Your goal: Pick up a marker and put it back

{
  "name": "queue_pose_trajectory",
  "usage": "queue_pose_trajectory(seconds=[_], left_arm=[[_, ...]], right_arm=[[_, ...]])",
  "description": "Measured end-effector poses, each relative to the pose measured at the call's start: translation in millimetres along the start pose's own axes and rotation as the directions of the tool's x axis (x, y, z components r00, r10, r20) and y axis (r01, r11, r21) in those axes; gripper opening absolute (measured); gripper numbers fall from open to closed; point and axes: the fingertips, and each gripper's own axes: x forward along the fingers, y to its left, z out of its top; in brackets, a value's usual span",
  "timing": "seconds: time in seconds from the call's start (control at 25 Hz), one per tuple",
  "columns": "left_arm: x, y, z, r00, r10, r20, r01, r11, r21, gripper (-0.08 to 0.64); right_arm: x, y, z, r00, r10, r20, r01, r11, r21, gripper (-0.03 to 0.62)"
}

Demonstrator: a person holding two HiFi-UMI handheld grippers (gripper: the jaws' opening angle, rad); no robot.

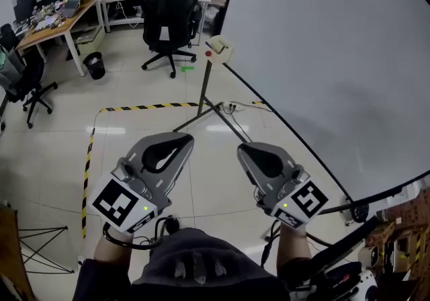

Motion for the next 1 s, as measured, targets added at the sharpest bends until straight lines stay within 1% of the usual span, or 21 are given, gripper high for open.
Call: queue_pose_trajectory(seconds=[0.2,0.32,0.48,0.56,0.68,0.84,1.0], left_arm=[[9.8,-72.9,7.5,1.0,-0.006,-0.007,0.006,1.0,0.03,0.006],[12.4,-106.7,9.6,1.0,0.025,0.0,-0.025,1.0,0.018,0.006],[9.3,-143.0,8.3,0.998,0.054,-0.038,-0.053,0.998,0.027,0.006],[5.9,-153.5,11.3,0.996,0.074,-0.048,-0.073,0.997,0.025,0.006],[-2.3,-158.0,12.5,0.993,0.095,-0.075,-0.093,0.995,0.031,0.006],[-8.0,-159.1,0.3,0.989,0.074,-0.125,-0.066,0.996,0.063,0.006],[-14.2,-158.9,-10.4,0.987,0.062,-0.146,-0.053,0.997,0.06,0.006]], right_arm=[[-71.3,8.2,-6.2,1.0,-0.004,0.012,0.004,1.0,0.017,0.0],[-105.9,14.0,-12.1,1.0,0.0,0.022,-0.001,0.999,0.036,0.0],[-136.4,14.6,-18.7,1.0,-0.005,0.021,0.004,0.997,0.076,0.0],[-143.1,16.2,-20.3,1.0,-0.002,0.023,0.0,0.995,0.098,0.0],[-143.8,21.8,-18.0,0.999,-0.004,0.033,0.0,0.992,0.125,0.0],[-139.2,22.0,-25.2,0.999,-0.032,0.01,0.03,0.989,0.145,0.0],[-135.6,20.8,-30.2,0.996,-0.085,0.003,0.084,0.98,0.179,0.0]])
